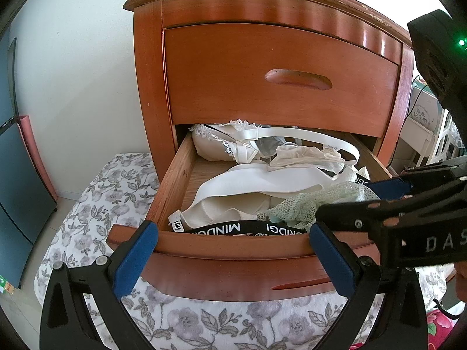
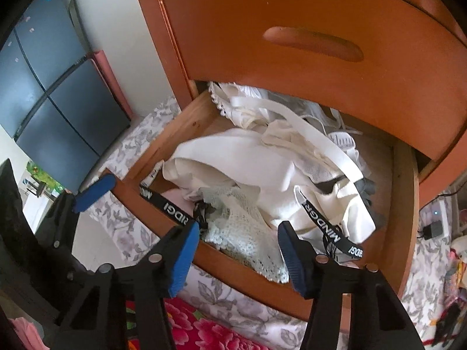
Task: Take underwear out of drawer
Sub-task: 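Move the right gripper into the drawer and close it on pale green lace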
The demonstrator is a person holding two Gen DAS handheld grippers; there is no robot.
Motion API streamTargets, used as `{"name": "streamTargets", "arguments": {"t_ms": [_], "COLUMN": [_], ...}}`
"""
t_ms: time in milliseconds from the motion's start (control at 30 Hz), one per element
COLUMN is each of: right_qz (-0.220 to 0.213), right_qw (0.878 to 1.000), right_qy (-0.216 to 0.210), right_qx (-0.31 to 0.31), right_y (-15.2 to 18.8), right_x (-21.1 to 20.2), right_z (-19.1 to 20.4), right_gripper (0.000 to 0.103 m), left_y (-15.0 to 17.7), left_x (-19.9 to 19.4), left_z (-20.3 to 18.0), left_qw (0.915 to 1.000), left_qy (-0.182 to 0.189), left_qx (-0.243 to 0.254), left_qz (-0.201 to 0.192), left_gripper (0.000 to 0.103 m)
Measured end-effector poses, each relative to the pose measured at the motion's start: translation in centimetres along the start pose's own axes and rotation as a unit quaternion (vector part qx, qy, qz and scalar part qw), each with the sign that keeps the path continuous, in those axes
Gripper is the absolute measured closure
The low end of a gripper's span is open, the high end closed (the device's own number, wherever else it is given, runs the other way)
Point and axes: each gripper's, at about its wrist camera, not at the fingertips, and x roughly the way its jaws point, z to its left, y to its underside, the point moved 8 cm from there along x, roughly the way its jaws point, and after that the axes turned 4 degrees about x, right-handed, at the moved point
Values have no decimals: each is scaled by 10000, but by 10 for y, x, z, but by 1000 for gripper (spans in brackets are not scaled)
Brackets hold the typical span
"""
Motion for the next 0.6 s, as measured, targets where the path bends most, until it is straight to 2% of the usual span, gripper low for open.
{"name": "streamTargets", "arguments": {"t_ms": [200,567,600], "right_qz": [-121,58,66], "right_qw": [9999,9996,9996], "right_qy": [-68,-57,-31], "right_qx": [9,259,272], "right_y": [-2,0,0], "right_x": [1,9,9], "right_z": [-1,-8,-8], "right_gripper": [43,43,48], "left_y": [0,0,0], "left_x": [0,0,0], "left_z": [0,0,0], "left_qw": [10000,10000,10000], "left_qy": [-1,0,-1], "left_qx": [0,1,2], "left_qz": [0,-1,0], "left_gripper": [0,0,0]}}
